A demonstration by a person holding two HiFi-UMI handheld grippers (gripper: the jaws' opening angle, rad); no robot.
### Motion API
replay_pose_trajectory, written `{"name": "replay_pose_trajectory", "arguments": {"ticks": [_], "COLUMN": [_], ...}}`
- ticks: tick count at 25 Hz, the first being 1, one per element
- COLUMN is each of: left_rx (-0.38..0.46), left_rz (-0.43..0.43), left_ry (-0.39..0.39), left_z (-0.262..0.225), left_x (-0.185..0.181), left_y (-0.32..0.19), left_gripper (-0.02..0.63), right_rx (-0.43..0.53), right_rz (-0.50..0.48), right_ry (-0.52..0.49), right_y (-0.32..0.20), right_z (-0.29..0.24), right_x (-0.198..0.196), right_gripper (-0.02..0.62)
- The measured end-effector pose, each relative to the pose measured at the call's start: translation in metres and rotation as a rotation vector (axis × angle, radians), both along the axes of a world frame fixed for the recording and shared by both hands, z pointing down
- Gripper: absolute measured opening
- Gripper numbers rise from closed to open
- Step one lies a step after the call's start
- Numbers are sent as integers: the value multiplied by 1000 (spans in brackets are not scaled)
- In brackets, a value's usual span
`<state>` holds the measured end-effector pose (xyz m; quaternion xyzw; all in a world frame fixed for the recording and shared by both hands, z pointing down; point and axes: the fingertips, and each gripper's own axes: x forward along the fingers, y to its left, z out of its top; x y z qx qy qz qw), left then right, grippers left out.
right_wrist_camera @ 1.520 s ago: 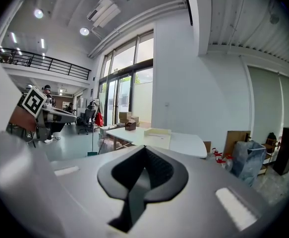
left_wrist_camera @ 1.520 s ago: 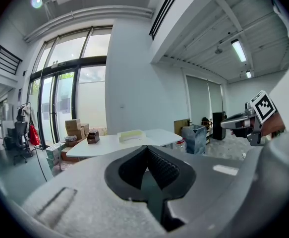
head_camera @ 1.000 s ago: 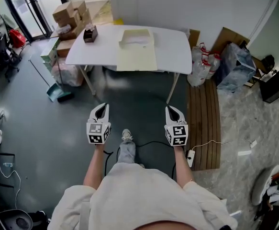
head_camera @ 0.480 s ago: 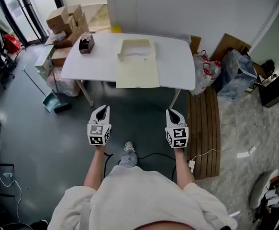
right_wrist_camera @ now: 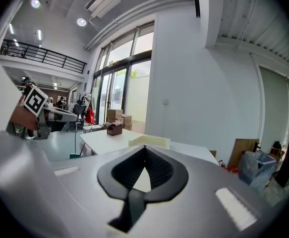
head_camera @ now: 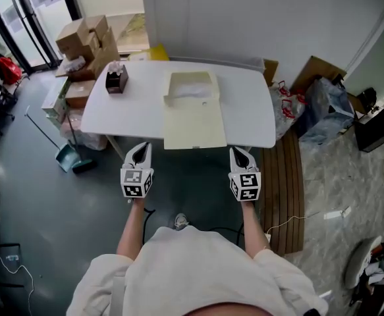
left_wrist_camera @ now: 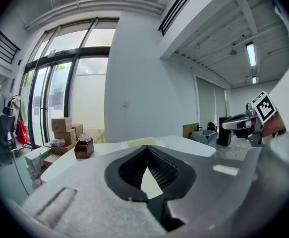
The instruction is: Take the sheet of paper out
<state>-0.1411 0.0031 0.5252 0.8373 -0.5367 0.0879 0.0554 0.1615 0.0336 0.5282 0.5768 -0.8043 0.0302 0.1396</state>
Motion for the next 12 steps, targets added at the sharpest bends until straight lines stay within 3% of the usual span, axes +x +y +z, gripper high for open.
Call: {"name": "replay_pose_trajectory", "arguments": {"ticks": [6, 12], "left_rx": [14, 10], "left_rz": [22, 39], "left_ry": [12, 16], "left_z": [-3, 3], "left_x": [-10, -14], "left_y": [-59, -88], "left_gripper": [6, 6], "right_rx": [17, -6], "right_rz": [13, 26], "right_ry": [11, 17], "right_y": [-55, -76], "right_z": [-5, 7], "right_x": [-14, -21], "right_gripper": [2, 2]}}
